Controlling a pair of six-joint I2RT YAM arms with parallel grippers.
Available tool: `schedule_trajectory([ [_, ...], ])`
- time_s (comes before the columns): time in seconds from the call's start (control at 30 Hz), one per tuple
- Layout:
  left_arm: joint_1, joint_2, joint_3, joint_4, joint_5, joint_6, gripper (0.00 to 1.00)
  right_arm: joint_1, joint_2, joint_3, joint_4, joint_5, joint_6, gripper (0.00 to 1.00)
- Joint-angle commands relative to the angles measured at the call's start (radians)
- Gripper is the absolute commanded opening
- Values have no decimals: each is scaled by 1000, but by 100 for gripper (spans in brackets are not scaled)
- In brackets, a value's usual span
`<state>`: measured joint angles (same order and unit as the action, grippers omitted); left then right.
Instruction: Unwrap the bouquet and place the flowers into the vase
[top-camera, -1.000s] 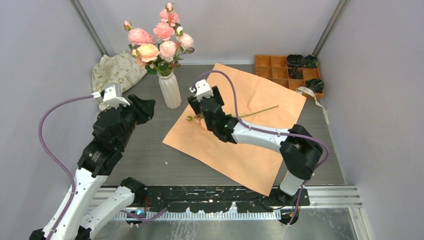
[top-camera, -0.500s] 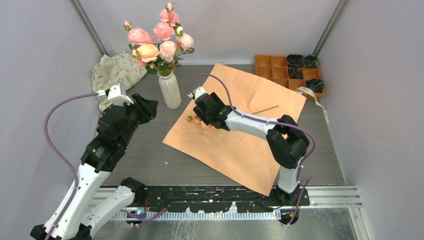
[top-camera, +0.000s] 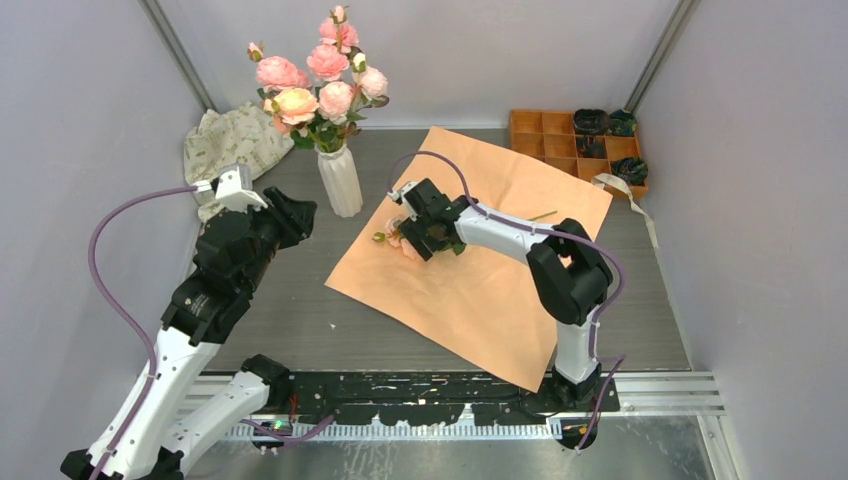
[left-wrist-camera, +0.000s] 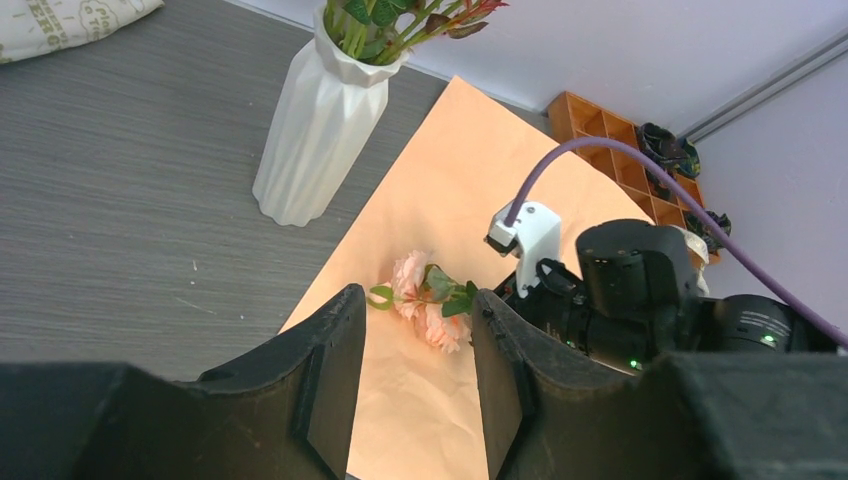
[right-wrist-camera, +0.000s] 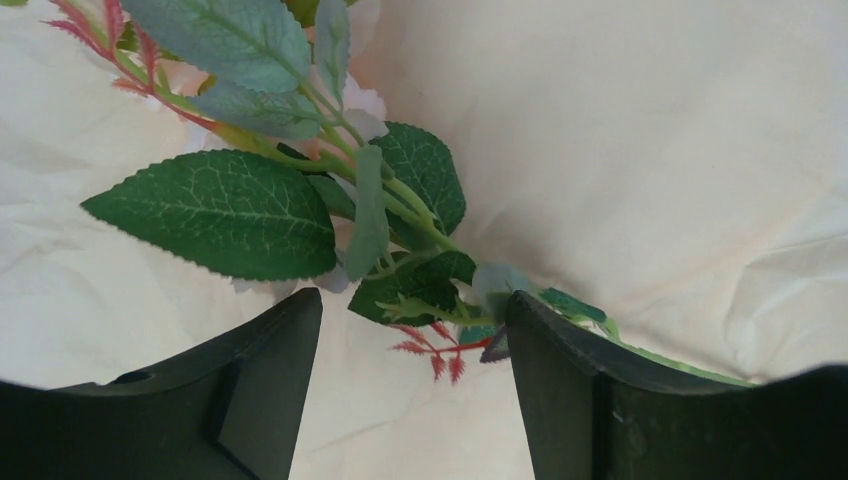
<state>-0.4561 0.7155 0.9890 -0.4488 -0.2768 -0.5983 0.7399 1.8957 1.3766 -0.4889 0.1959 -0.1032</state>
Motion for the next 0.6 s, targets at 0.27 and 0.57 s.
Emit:
schedule_trajectory([
  [0.27, -3, -19, 16, 12, -2, -3, 44, -16, 142, 129, -21, 3, -63, 66],
  [0.57, -3, -27, 13, 8, -9, -4, 44, -19, 177, 179, -55, 3, -69, 15],
])
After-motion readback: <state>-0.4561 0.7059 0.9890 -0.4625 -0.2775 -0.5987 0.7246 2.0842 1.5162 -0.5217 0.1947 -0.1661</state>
